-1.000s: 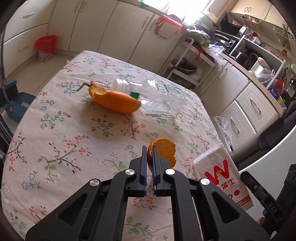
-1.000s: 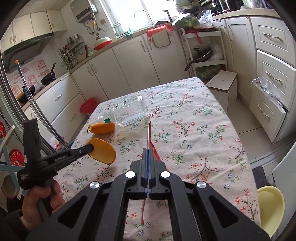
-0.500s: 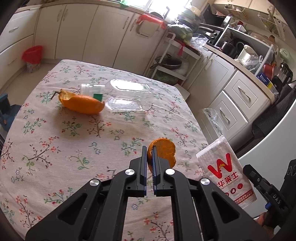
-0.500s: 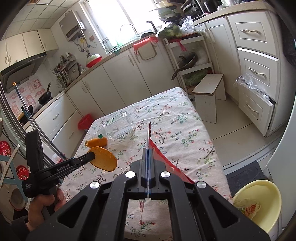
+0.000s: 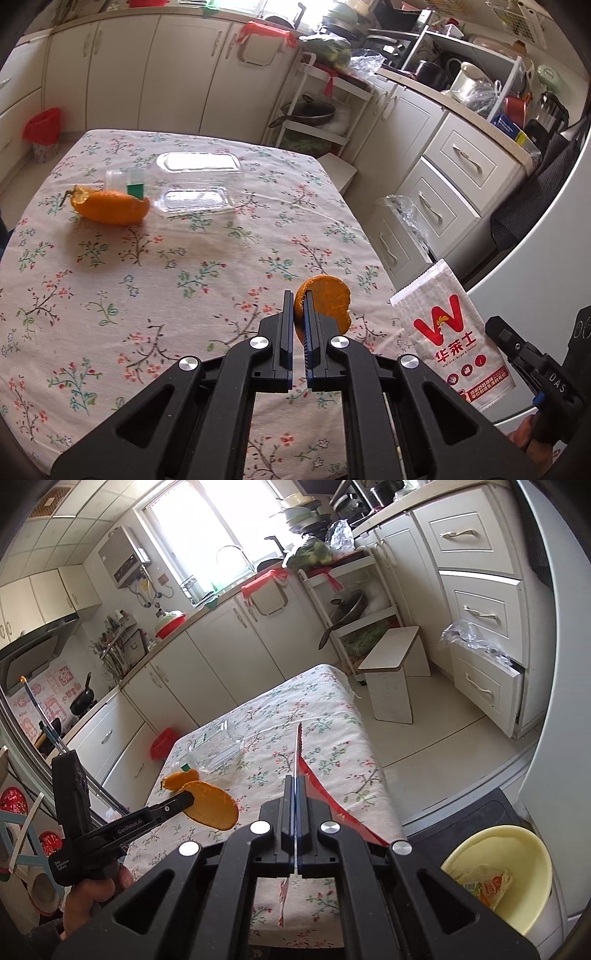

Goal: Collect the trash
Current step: 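Lift the packet and the peel off the table and carry them over the yellow bin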

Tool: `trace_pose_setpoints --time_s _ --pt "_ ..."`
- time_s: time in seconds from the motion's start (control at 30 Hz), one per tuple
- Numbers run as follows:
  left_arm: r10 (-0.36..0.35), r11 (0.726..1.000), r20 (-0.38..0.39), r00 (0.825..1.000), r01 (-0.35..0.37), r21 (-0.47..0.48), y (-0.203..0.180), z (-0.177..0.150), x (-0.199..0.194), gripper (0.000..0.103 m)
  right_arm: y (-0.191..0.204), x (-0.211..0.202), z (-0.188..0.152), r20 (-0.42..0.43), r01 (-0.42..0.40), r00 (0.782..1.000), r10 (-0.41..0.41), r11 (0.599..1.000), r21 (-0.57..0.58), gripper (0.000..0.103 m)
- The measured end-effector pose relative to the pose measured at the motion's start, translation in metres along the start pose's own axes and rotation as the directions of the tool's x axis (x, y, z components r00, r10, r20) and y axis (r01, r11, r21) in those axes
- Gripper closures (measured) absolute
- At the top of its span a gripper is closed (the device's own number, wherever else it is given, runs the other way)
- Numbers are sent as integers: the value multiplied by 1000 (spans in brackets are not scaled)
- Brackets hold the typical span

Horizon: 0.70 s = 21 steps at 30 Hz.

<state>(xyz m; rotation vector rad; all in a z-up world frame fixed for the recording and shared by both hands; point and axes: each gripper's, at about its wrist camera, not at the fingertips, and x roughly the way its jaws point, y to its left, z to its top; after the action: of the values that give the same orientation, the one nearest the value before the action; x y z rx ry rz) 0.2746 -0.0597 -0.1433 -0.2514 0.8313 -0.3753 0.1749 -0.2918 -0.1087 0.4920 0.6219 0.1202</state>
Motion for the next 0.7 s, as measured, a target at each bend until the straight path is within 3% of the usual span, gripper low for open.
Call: trace_pose_setpoints --time_s 0.7 --pt "-87 986 -66 994 95 138 -92 -18 17 99 -86 -58 -7 60 120 990 -130 982 145 102"
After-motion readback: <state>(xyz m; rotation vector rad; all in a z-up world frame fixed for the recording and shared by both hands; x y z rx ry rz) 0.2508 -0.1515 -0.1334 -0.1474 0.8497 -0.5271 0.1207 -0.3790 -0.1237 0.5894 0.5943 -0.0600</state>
